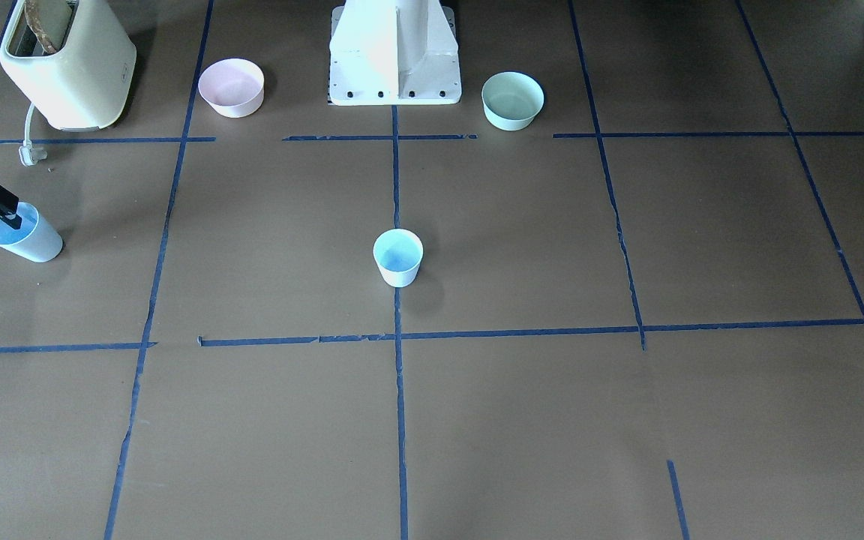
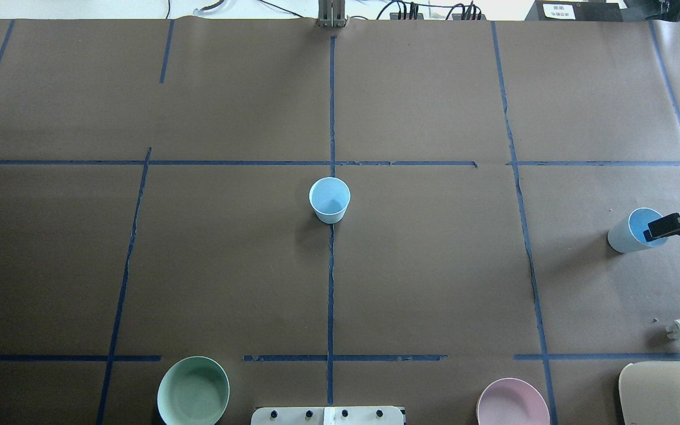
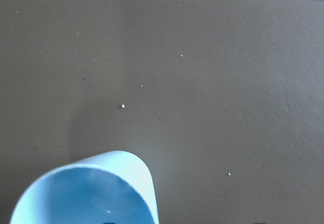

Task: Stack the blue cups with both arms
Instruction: 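Lower the right gripper onto the other light blue cup and grasp it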

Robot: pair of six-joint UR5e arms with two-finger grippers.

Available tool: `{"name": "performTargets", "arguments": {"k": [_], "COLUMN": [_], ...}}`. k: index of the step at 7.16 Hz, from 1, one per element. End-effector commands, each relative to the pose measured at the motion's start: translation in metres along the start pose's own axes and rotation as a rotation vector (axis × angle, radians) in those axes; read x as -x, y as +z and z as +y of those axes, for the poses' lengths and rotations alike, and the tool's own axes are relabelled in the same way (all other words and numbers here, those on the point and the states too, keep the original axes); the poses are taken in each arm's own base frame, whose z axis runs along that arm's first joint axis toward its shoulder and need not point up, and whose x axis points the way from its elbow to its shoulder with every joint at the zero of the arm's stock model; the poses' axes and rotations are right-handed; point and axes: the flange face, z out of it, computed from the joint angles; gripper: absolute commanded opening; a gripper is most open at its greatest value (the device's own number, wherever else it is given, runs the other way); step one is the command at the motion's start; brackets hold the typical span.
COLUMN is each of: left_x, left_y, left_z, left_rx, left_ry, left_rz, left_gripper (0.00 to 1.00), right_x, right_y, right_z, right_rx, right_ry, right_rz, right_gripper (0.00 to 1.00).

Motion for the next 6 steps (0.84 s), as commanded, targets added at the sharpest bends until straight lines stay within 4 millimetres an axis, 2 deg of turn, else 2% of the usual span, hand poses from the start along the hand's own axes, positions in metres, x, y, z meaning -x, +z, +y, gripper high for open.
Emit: {"name": "performTargets", "arguments": {"k": [1, 4, 6], "left_x": [0.0, 0.0, 0.0], "left_y": [0.0, 0.0, 0.0], "left_z": [0.001, 0.0, 0.0], "left_rx": [0.001, 0.0, 0.0], "left_ry": [-0.001, 0.001, 0.001], "left_rz": [0.0, 0.0, 0.0], "left_gripper": [1.0, 1.0, 1.0], "right_x": [0.002, 0.009, 0.041], "right_y": [0.001, -0.004, -0.024], "right_z": [-0.001, -0.004, -0.023], "right_rx": [-0.001, -0.013, -0.051], "right_ry": [-0.004, -0.017, -0.046], "right_rz": [0.0, -0.008, -0.047], "right_gripper": [0.09, 0.02, 0.0]}}
